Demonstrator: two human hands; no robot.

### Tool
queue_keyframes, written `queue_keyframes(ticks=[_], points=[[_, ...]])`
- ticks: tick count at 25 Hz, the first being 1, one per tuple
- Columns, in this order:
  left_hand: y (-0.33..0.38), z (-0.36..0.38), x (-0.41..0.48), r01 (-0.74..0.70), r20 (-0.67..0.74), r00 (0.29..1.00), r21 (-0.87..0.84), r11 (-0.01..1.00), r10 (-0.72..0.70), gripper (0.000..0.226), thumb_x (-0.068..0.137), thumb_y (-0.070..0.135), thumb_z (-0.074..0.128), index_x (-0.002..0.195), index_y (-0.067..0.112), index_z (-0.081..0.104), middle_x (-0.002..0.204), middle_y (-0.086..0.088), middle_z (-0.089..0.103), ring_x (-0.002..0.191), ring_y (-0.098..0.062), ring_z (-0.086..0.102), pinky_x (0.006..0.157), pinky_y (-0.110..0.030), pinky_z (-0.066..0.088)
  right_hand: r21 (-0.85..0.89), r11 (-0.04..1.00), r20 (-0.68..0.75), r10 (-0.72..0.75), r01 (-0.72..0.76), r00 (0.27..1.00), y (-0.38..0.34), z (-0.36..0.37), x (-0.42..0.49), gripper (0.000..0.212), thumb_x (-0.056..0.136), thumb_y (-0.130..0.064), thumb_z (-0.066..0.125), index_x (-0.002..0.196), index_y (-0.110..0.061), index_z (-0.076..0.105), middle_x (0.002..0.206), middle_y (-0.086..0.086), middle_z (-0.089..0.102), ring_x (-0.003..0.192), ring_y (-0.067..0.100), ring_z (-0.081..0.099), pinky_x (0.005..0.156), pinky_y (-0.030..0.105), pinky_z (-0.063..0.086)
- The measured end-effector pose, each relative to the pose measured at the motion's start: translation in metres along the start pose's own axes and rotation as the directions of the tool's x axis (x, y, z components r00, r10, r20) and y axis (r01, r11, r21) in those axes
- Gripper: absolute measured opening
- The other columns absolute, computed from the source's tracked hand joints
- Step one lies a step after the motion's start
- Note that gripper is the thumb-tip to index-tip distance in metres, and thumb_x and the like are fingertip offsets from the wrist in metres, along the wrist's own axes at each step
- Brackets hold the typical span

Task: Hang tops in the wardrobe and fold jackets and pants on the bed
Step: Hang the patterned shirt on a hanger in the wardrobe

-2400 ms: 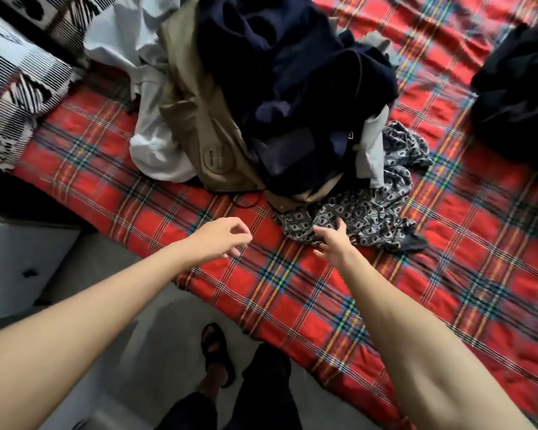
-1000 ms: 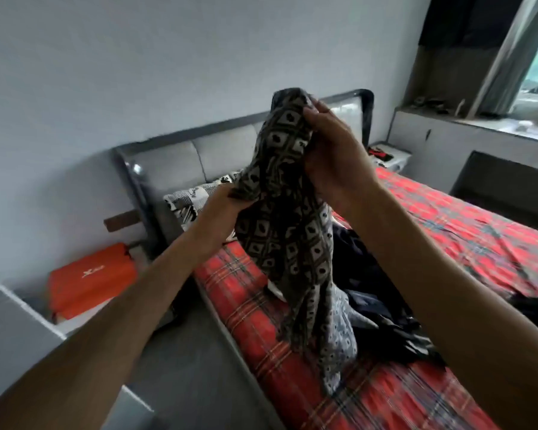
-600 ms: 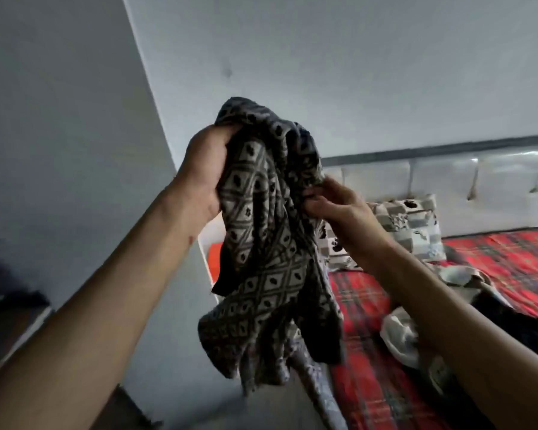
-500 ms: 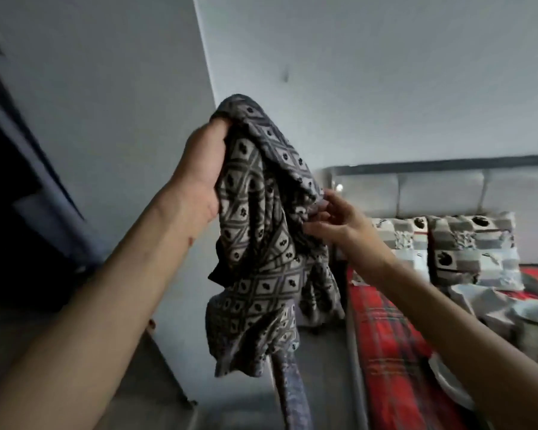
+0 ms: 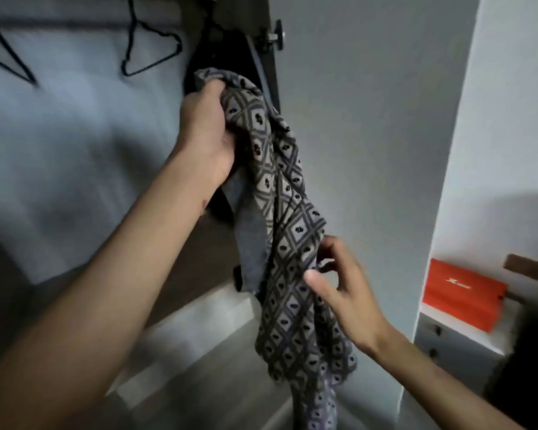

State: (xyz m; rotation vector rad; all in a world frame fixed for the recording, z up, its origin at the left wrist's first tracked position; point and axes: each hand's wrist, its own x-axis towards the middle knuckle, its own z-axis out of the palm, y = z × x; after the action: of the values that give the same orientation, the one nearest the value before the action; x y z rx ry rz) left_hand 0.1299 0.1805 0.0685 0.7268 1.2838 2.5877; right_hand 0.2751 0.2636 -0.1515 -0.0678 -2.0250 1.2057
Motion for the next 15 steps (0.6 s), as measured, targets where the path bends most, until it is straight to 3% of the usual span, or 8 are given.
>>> queue_keyframes(ticks=[3,5,6,8,10,12,14,15], points=[[0.017,-0.038,0.026,-0.101,-0.019,0.995,-0.010,0.995,0.101,0.017,0.098,0.001,0.045,0.086,0.001,0.057,0.058,-0.006,0.063,0.057,-0.018,0.065,0.054,-0.031,0.055,-0.050,0.986,0.172,0.165,-0.159,0.971,0.008,0.041,0.030,0.023,0.088,-0.048,0.067,0.098,-0.028,0.062,0.100,-0.012,0.071,0.095,0.006,0.066,0.079,0.029,0.049],[0.023,-0.072,0.046,-0.145,-0.045,0.988,0.042,0.989,0.147,0.011,0.097,0.002,0.047,0.093,0.003,0.057,0.068,-0.008,0.064,0.066,-0.019,0.066,0.059,-0.032,0.057,0.266,0.904,0.129,0.311,-0.335,0.942,0.008,0.067,0.057,0.014,0.096,-0.029,0.061,0.094,-0.018,0.069,0.090,-0.004,0.075,0.083,0.013,0.070,0.073,0.027,0.051],[0.026,-0.090,0.059,-0.147,-0.066,0.986,0.062,0.987,0.151,0.011,0.098,0.003,0.047,0.093,0.005,0.057,0.070,-0.008,0.065,0.067,-0.020,0.067,0.059,-0.032,0.057,0.450,0.792,0.108,0.409,-0.411,0.906,0.009,0.076,0.075,0.019,0.097,-0.026,0.058,0.095,-0.012,0.071,0.088,0.003,0.076,0.080,0.019,0.072,0.072,0.027,0.054],[0.031,-0.125,0.082,-0.117,-0.146,0.980,0.109,0.987,0.132,0.015,0.098,0.007,0.048,0.087,0.010,0.058,0.066,-0.004,0.065,0.061,-0.016,0.067,0.055,-0.029,0.056,0.605,0.662,0.068,0.510,-0.442,0.857,0.016,0.084,0.112,0.027,0.097,-0.026,0.056,0.100,-0.005,0.073,0.093,0.012,0.076,0.086,0.027,0.073,0.078,0.033,0.057],[0.035,-0.153,0.101,-0.095,-0.208,0.970,0.152,0.984,0.126,0.021,0.097,0.006,0.048,0.079,0.014,0.056,0.059,0.001,0.064,0.051,-0.011,0.063,0.049,-0.025,0.053,0.496,0.751,-0.019,0.512,-0.436,0.859,0.030,0.092,0.148,0.026,0.096,-0.027,0.057,0.096,-0.007,0.073,0.093,0.012,0.076,0.094,0.030,0.071,0.086,0.037,0.055],[0.039,-0.169,0.119,-0.092,-0.203,0.972,0.122,0.988,0.116,0.025,0.095,0.001,0.049,0.074,0.012,0.055,0.055,-0.001,0.061,0.049,-0.013,0.060,0.047,-0.024,0.052,0.201,0.902,-0.169,0.416,-0.382,0.893,0.041,0.111,0.173,0.012,0.094,-0.025,0.061,0.095,-0.013,0.065,0.092,0.008,0.072,0.098,0.034,0.067,0.084,0.038,0.051],[0.040,-0.173,0.129,-0.058,-0.153,0.986,0.056,0.997,0.066,0.024,0.095,-0.001,0.048,0.073,0.008,0.055,0.058,-0.005,0.061,0.051,-0.016,0.061,0.048,-0.026,0.054,-0.090,0.977,-0.319,0.154,-0.191,0.935,0.037,0.133,0.176,0.023,0.091,-0.025,0.064,0.109,-0.016,0.053,0.105,0.002,0.057,0.101,0.026,0.059,0.087,0.036,0.046],[0.038,-0.172,0.135,-0.039,-0.119,0.992,0.030,0.999,0.043,0.024,0.095,-0.001,0.046,0.074,0.006,0.054,0.056,-0.005,0.061,0.050,-0.016,0.062,0.048,-0.026,0.054,-0.125,0.992,-0.310,-0.014,-0.026,0.951,0.029,0.147,0.173,0.032,0.089,-0.031,0.064,0.115,-0.018,0.050,0.109,0.000,0.052,0.102,0.018,0.055,0.089,0.032,0.044]])
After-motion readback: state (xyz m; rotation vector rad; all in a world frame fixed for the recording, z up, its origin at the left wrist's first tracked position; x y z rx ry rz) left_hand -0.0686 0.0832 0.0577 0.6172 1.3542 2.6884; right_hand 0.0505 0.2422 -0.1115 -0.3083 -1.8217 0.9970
